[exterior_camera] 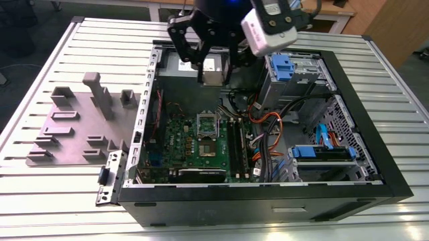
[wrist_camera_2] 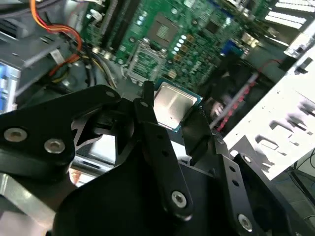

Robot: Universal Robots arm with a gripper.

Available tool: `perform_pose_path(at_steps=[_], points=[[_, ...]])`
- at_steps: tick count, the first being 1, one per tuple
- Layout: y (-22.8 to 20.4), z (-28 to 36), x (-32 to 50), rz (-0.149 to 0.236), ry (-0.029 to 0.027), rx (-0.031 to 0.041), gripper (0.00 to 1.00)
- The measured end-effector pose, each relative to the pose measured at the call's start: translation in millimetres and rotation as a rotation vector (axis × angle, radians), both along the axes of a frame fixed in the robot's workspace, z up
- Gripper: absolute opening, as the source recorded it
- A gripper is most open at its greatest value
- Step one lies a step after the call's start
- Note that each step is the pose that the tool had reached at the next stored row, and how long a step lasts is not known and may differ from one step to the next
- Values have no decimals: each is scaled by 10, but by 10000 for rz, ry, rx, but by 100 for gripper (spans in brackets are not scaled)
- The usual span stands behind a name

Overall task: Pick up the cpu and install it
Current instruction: 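Pick up the cpu and move it towards the insertion slot, then place the cpu into insertion slot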

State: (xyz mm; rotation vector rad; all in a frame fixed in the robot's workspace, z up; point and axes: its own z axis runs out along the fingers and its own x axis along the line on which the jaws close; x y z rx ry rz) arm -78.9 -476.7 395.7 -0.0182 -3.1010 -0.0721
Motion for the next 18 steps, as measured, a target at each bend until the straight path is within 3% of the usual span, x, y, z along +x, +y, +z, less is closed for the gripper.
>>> perform_pose_path(at_steps=[3,12,18], points=[[0,-6,113,-1,1,0,47],[0,-7,144,-1,1,0,47],[-24,-7,143,0,0,0,47]])
